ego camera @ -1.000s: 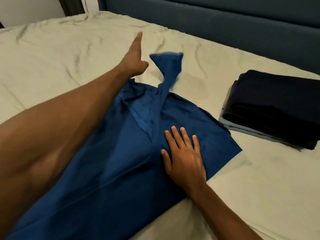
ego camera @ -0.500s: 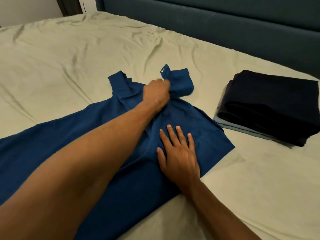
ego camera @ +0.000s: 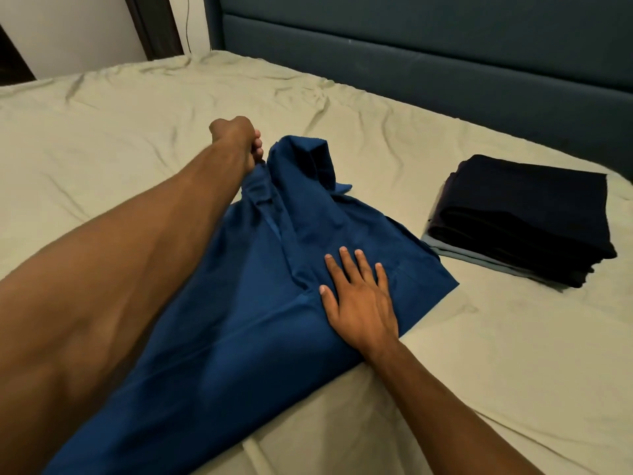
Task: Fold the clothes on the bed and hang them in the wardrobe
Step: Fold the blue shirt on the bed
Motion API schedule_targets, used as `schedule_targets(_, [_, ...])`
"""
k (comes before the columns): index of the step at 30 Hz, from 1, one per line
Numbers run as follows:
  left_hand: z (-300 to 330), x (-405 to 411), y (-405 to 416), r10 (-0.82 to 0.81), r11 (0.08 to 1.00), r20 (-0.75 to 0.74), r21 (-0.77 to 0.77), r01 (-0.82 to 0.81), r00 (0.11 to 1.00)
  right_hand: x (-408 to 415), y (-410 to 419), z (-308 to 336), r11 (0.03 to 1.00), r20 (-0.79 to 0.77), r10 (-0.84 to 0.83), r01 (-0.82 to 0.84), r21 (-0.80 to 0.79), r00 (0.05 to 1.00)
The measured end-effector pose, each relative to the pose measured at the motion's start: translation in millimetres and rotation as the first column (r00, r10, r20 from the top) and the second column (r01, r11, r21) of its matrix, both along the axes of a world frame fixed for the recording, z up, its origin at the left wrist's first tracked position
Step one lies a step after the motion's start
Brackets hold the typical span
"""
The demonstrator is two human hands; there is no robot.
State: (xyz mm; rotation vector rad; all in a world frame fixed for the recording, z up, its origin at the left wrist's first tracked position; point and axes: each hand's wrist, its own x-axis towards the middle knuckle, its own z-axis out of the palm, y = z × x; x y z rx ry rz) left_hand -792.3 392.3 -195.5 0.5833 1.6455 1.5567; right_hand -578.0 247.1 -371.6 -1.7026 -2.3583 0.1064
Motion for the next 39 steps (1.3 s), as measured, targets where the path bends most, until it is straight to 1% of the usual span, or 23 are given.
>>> schedule_targets(4, [-10.1,-5.6,-9.9,-0.076,0.996,-0.143,-0.057,0.068,0.987,-0.3,1.2,-0.8,1.0,0.022,0.002,-0.002,0.004,1.0])
schedule_targets(6, [-28.0,-6.4,-3.0,-0.096,0.992,-0.297,-0.102,0.068,0.95,-0.5,1.1,-2.3,1.0,0.019,0.0,0.0,0.007,1.0])
schedule_targets(8, [-40.0,0.4,2.3,-0.101,0.993,-0.527,-0.102,0.055,0.844,-0.2,1.5,-3.8,1.0,0.008,-0.001,0.001,0.016,1.0])
schedule_targets(10, [-47.7,6.1,9.5,-0.083,0.995,-0.791,-0.099,0.007,0.607,-0.1,1.6,-5.3,1.0,-0.001,0.002,-0.002,0.015,1.0])
schedule_targets(12, [-50.2,13.4,17.1,-0.126,0.991,-0.928,-0.104,0.082,0.35,-0.3,2.1,-6.0,1.0,-0.006,0.006,-0.006,0.011,1.0])
schedule_targets(14, [-52.8,21.5,26.0,-0.331,0.929,-0.94,-0.308,0.204,0.086,-0.3,3.8,-5.9,1.0,-0.012,0.012,-0.012,0.0,1.0])
schedule_targets(16, [-63.7,24.4,33.9,-0.508,0.825,-0.837,-0.541,0.164,-0.206,-0.2,4.5,-6.5,1.0,-0.011,0.019,-0.019,-0.012,1.0])
schedule_targets(17, [-70.0,24.2,36.5,-0.519,0.811,-0.803,-0.571,0.126,-0.294,0.1,5.1,-7.2,1.0,-0.011,0.019,-0.019,-0.015,1.0])
schedule_targets(18, [-75.1,23.3,37.4,-0.476,0.841,-0.822,-0.529,0.11,-0.313,-0.1,5.3,-7.4,1.0,-0.011,0.017,-0.017,-0.016,1.0])
schedule_targets(19, [-76.8,23.7,36.7,-0.391,0.894,-0.883,-0.431,0.122,-0.26,-0.1,5.8,-7.8,1.0,-0.013,0.015,-0.015,-0.015,1.0])
schedule_targets(20, [-74.4,25.0,35.5,-0.297,0.942,-0.951,-0.306,0.139,-0.086,-0.4,6.0,-8.0,1.0,-0.015,0.011,-0.012,-0.01,1.0])
schedule_targets(21, [-66.8,26.3,33.9,-0.209,0.974,-0.964,-0.191,0.119,0.165,-0.7,6.5,-8.0,1.0,-0.019,0.008,-0.009,-0.003,1.0])
schedule_targets(22, [-56.0,25.9,31.2,-0.11,0.994,-0.91,-0.093,0.063,0.399,-0.6,6.6,-8.5,1.0,-0.024,0.008,-0.008,0.0,1.0])
schedule_targets(23, [-41.6,23.0,27.2,-0.03,0.999,-0.818,-0.037,-0.001,0.574,0.0,6.8,-8.6,1.0,-0.028,0.011,-0.011,-0.004,1.0])
schedule_targets(24, [-26.3,17.7,21.5,0.058,0.998,-0.727,0.027,-0.055,0.685,0.1,6.3,-8.2,1.0,-0.03,0.014,-0.014,-0.013,0.999])
schedule_targets(25, [-12.1,12.2,13.2,0.135,0.991,-0.636,0.105,-0.089,0.76,0.7,5.9,-7.6,1.0,-0.033,0.015,-0.016,-0.021,0.999])
schedule_targets(27, [7.9,1.2,-16.4,0.272,0.948,-0.455,0.276,-0.156,0.848,1.4,5.1,-5.6,1.0,-0.038,0.009,-0.01,-0.018,0.999])
schedule_targets(29, [6.1,-9.5,-60.4,0.372,0.885,-0.267,0.392,-0.253,0.889,0.5,3.8,-2.6,1.0,-0.036,-0.006,0.006,-0.009,0.999])
schedule_targets(31, [-31.5,-30.6,-108.4,0.425,0.87,-0.153,0.339,-0.356,0.892,0.2,1.0,1.0,0.999,-0.027,-0.029,0.029,0.015,0.999])
schedule_targets(32, [-58.0,-44.9,-134.9,0.438,0.885,-0.134,0.237,-0.4,0.889,-0.6,-0.1,3.2,0.999,-0.014,-0.035,0.035,0.029,0.999])
schedule_targets(35, [-122.5,-85.2,-195.6,0.373,0.901,-0.249,-0.134,-0.413,0.894,-1.2,-1.3,6.4,0.999,0.044,-0.036,0.034,0.031,0.998])
schedule_targets(37, [-130.0,-104.7,-211.9,0.274,0.911,-0.378,-0.194,-0.365,0.884,-2.0,-1.5,5.8,0.999,0.068,-0.045,0.043,0.034,0.997])
schedule_targets(39, [-122.9,-115.9,-221.0,0.119,0.935,-0.556,-0.215,-0.281,0.822,-2.9,-0.6,4.2,0.998,0.077,-0.044,0.041,0.042,0.996])
